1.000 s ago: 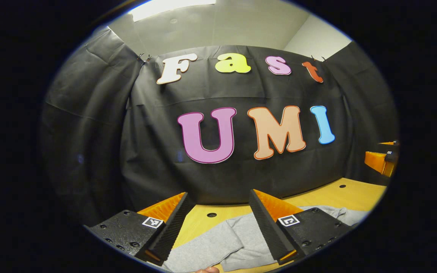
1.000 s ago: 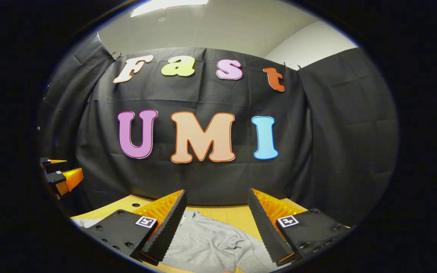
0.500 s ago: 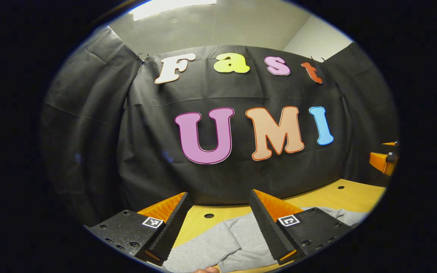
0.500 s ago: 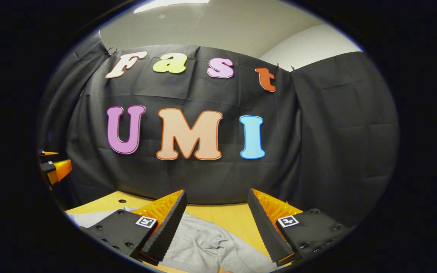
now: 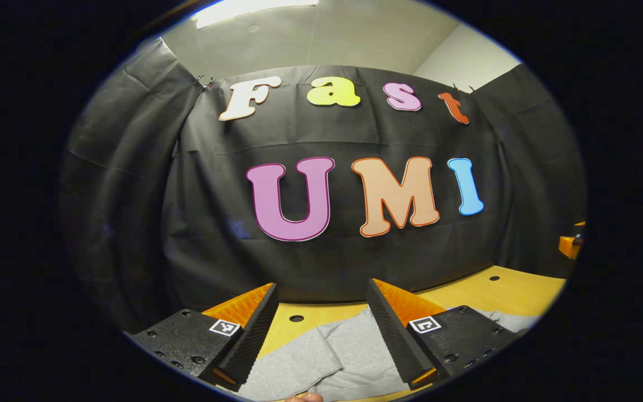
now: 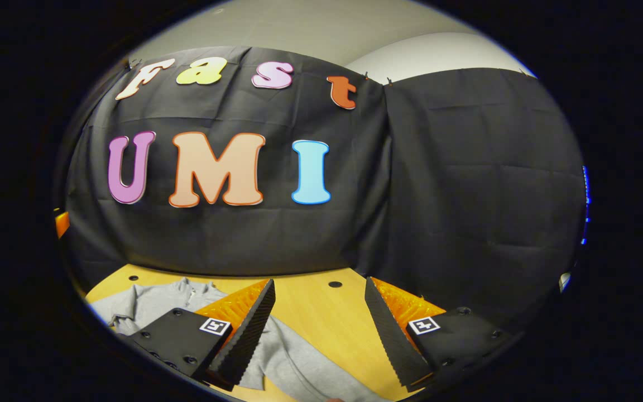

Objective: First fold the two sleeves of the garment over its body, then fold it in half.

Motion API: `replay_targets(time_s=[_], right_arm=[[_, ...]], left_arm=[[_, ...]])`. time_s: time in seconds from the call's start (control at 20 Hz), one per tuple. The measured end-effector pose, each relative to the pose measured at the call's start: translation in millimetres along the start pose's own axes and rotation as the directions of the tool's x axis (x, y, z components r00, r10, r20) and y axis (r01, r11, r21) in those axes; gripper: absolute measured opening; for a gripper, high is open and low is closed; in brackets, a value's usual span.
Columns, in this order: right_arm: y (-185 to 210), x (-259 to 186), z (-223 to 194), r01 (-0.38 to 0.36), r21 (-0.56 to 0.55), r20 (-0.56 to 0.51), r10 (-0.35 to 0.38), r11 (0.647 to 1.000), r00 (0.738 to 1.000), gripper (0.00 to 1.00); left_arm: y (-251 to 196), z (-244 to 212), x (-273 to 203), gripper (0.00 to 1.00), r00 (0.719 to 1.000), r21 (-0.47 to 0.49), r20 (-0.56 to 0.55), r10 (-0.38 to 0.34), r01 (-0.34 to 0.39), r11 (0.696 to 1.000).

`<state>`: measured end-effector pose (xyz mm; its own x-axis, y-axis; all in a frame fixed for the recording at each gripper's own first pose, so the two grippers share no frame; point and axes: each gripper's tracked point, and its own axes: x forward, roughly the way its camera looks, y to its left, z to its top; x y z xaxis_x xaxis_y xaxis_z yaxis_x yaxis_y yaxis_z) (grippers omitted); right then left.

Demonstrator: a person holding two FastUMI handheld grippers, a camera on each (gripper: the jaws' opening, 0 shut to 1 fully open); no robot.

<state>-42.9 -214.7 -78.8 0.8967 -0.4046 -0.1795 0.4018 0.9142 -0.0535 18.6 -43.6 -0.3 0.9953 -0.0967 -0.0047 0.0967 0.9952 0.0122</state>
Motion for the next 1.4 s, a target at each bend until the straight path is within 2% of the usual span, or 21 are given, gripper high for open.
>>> replay_targets(time_s=[0.15, 0.35, 0.6, 1.05, 1.15, 1.3, 1.4], right_arm=[[-30, -7, -22, 0.048, -0.024, -0.047, -0.049, 0.999, 0.998, 1.00], [-60, -20, -62, 0.075, -0.065, -0.140, -0.083, 0.995, 0.987, 0.99], [-86, -43, -122, 0.078, -0.105, -0.284, -0.105, 0.991, 0.953, 0.99], [-93, -88, -228, 0.030, -0.089, -0.533, -0.073, 0.996, 0.843, 1.00], [-89, -93, -244, 0.003, -0.077, -0.582, -0.047, 0.997, 0.812, 1.00], [-84, -97, -257, -0.028, -0.056, -0.622, -0.013, 0.998, 0.783, 1.00], [-80, -101, -271, -0.052, -0.023, -0.666, 0.023, 0.998, 0.746, 1.00]], left_arm=[[-7, -3, 2, 0.94, 1.000, -0.009, -0.004, -0.013, 0.012, 1.000], [-20, -8, 7, 0.94, 0.999, -0.026, -0.011, -0.035, 0.035, 0.999], [-33, -15, 8, 0.94, 0.998, -0.036, -0.028, -0.058, 0.057, 0.998], [-54, -15, 7, 0.94, 0.994, -0.013, -0.038, -0.098, 0.098, 0.995], [-59, -15, 5, 0.94, 0.994, -0.008, -0.036, -0.105, 0.105, 0.994], [-66, -15, 7, 0.94, 0.993, 0.000, -0.040, -0.111, 0.111, 0.994], [-72, -18, 8, 0.94, 0.992, 0.002, -0.052, -0.111, 0.111, 0.994]])
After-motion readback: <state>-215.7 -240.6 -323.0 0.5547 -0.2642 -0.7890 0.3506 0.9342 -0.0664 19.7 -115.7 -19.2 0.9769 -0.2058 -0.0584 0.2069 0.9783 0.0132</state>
